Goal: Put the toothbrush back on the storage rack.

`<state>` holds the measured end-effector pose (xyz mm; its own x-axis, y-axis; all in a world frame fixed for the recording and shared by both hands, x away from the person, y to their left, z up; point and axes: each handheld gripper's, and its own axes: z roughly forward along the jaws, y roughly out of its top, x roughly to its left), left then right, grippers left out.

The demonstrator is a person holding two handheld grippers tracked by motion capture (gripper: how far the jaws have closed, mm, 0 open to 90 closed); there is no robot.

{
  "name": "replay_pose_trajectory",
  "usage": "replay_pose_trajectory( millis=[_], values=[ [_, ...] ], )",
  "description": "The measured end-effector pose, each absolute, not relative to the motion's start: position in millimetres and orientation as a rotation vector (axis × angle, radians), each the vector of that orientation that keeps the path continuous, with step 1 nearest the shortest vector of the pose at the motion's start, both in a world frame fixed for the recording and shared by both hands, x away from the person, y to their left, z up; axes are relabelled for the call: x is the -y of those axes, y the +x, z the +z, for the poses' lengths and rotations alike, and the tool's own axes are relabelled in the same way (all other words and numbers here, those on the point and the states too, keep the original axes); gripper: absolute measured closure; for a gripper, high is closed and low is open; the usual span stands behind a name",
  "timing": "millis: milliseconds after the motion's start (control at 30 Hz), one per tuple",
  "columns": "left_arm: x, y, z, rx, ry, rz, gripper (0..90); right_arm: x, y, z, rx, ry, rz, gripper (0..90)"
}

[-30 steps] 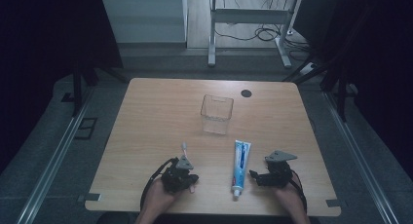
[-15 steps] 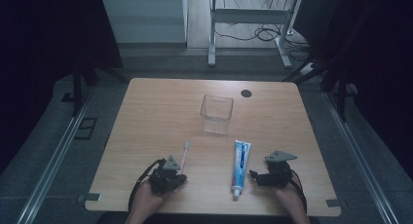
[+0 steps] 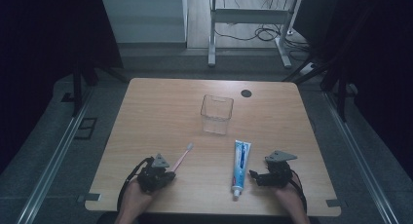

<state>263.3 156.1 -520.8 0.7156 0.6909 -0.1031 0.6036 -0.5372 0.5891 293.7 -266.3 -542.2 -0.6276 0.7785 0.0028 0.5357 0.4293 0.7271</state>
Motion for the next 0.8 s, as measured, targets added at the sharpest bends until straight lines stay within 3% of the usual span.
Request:
replay_pose_trajectory(
  millis=[500,800],
  values=[
    [-174.8,270.0,-521.0,-1.016,2.344,0.230,85.5,265.8,293.6,-542.2,-2.349,1.131,1.014,13.6],
    [-170.4,279.5,-508.7,-1.002,2.388,0.219,78.4,265.8,293.7,-542.2,-2.350,1.131,1.015,13.6]
  ],
)
